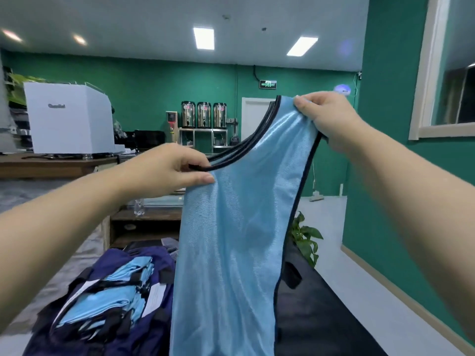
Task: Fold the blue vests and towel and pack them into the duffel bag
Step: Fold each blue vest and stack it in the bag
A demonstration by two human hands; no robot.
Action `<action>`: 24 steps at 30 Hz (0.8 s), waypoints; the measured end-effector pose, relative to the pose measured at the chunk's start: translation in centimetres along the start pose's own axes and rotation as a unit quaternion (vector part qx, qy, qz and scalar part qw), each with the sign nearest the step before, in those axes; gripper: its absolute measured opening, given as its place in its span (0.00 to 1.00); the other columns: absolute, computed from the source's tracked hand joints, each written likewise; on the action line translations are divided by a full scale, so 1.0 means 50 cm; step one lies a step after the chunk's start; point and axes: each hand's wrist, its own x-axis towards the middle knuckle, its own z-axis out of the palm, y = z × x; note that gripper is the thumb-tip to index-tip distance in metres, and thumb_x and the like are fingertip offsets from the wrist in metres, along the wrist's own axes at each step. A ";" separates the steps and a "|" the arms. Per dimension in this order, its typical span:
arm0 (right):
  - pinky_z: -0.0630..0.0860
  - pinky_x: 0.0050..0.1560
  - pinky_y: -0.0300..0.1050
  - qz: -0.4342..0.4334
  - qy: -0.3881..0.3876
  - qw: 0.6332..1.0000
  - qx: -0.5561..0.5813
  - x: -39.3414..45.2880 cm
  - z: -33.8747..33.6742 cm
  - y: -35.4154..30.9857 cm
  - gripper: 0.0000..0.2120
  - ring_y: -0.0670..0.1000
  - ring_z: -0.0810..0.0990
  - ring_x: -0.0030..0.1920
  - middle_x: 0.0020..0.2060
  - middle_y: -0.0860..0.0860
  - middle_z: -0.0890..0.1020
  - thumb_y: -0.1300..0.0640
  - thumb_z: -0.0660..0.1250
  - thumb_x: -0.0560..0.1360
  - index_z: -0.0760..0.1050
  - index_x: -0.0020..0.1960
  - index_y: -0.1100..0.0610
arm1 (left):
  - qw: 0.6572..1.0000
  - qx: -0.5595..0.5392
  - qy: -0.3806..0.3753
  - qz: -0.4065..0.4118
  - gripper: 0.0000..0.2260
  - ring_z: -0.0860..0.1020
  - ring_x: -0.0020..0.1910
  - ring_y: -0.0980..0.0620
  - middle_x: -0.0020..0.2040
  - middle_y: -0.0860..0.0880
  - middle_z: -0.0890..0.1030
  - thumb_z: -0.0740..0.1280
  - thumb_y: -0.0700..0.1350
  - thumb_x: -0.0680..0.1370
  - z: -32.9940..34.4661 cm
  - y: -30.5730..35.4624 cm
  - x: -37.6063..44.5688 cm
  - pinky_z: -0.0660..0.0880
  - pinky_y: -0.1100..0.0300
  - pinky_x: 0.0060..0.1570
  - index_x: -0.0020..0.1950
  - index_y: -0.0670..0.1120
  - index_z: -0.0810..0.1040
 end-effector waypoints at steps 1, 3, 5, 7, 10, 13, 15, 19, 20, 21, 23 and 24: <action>0.78 0.38 0.41 0.002 -0.005 1.000 0.002 -0.009 -0.002 -0.004 0.10 0.45 0.81 0.32 0.33 0.47 0.84 0.51 0.65 0.78 0.80 0.40 0.51 | 1.000 -0.017 0.003 -0.003 0.07 0.71 0.29 0.63 0.30 0.61 0.76 0.67 0.55 0.73 0.001 0.007 -0.007 0.66 0.69 0.31 0.35 0.60 0.77; 0.79 0.40 0.44 0.002 -0.009 1.000 0.005 -0.022 -0.009 -0.011 0.11 0.48 0.80 0.33 0.35 0.51 0.83 0.51 0.66 0.78 0.79 0.38 0.51 | 0.997 -0.069 0.013 -0.015 0.05 0.71 0.28 0.63 0.29 0.61 0.77 0.69 0.55 0.71 0.003 0.020 -0.021 0.67 0.70 0.31 0.36 0.56 0.79; 0.78 0.37 0.42 0.002 -0.005 1.000 0.005 -0.033 -0.017 -0.020 0.12 0.48 0.79 0.31 0.34 0.51 0.83 0.51 0.66 0.78 0.79 0.38 0.51 | 0.993 -0.110 0.027 -0.010 0.08 0.72 0.30 0.63 0.31 0.60 0.79 0.72 0.58 0.69 0.002 0.032 -0.029 0.67 0.72 0.31 0.38 0.54 0.81; 0.77 0.36 0.43 0.003 -0.007 1.000 0.006 -0.036 -0.024 -0.023 0.12 0.47 0.80 0.30 0.32 0.50 0.83 0.50 0.66 0.78 0.79 0.38 0.52 | 0.988 -0.150 0.046 -0.002 0.10 0.74 0.31 0.64 0.33 0.59 0.80 0.72 0.59 0.67 0.001 0.043 -0.035 0.68 0.73 0.33 0.40 0.54 0.81; 0.79 0.45 0.56 0.012 -0.004 1.000 0.000 -0.035 -0.024 -0.017 0.11 0.54 0.79 0.37 0.39 0.59 0.84 0.49 0.66 0.78 0.80 0.40 0.53 | 0.977 -0.203 0.060 -0.021 0.10 0.75 0.32 0.63 0.35 0.57 0.82 0.71 0.53 0.65 0.008 0.054 -0.042 0.69 0.73 0.33 0.42 0.50 0.82; 0.80 0.50 0.59 0.031 -0.015 0.999 -0.016 -0.032 -0.009 0.008 0.11 0.55 0.78 0.38 0.44 0.65 0.83 0.48 0.67 0.77 0.80 0.39 0.52 | 0.970 -0.233 0.048 -0.051 0.11 0.76 0.32 0.63 0.35 0.57 0.82 0.71 0.51 0.65 0.039 0.045 -0.041 0.71 0.72 0.33 0.44 0.48 0.80; 0.79 0.50 0.58 0.049 -0.030 0.998 -0.038 -0.028 0.011 0.044 0.12 0.55 0.78 0.38 0.44 0.65 0.83 0.48 0.67 0.77 0.79 0.38 0.52 | 0.963 -0.252 0.040 -0.085 0.11 0.77 0.33 0.60 0.35 0.57 0.82 0.72 0.51 0.65 0.078 0.016 -0.036 0.73 0.70 0.34 0.43 0.47 0.79; 0.77 0.41 0.43 0.096 -0.067 0.990 -0.078 -0.022 0.073 0.181 0.11 0.47 0.79 0.32 0.33 0.48 0.82 0.50 0.66 0.78 0.78 0.38 0.51 | 0.946 -0.285 0.003 -0.156 0.08 0.73 0.31 0.58 0.32 0.57 0.79 0.74 0.42 0.71 0.217 -0.079 -0.025 0.70 0.66 0.33 0.42 0.47 0.75; 0.76 0.38 0.39 0.111 -0.079 0.987 -0.088 -0.022 0.091 0.224 0.11 0.45 0.78 0.31 0.33 0.47 0.81 0.50 0.65 0.78 0.77 0.38 0.51 | 0.941 -0.287 0.005 -0.179 0.09 0.71 0.29 0.59 0.31 0.56 0.77 0.74 0.40 0.72 0.262 -0.105 -0.022 0.68 0.66 0.31 0.42 0.47 0.74; 0.74 0.35 0.36 0.123 -0.090 0.983 -0.097 -0.022 0.111 0.267 0.11 0.43 0.77 0.31 0.33 0.46 0.80 0.50 0.65 0.79 0.77 0.39 0.51 | 0.937 -0.286 0.017 -0.202 0.10 0.69 0.28 0.58 0.31 0.55 0.75 0.73 0.38 0.72 0.306 -0.129 -0.019 0.66 0.66 0.30 0.41 0.47 0.72; 0.72 0.33 0.36 0.144 -0.102 0.978 -0.115 -0.023 0.145 0.349 0.11 0.43 0.75 0.33 0.35 0.46 0.78 0.51 0.63 0.79 0.75 0.39 0.51 | 0.926 -0.284 0.047 -0.245 0.14 0.66 0.31 0.55 0.37 0.51 0.75 0.72 0.35 0.73 0.393 -0.179 -0.010 0.64 0.64 0.30 0.39 0.47 0.68; 0.70 0.34 0.36 0.149 -0.102 0.976 -0.123 -0.019 0.160 0.389 0.11 0.44 0.75 0.35 0.35 0.46 0.78 0.51 0.63 0.80 0.75 0.40 0.52 | 0.918 -0.287 0.054 -0.268 0.16 0.66 0.33 0.53 0.39 0.51 0.74 0.71 0.33 0.73 0.431 -0.203 -0.004 0.64 0.64 0.31 0.38 0.47 0.66</action>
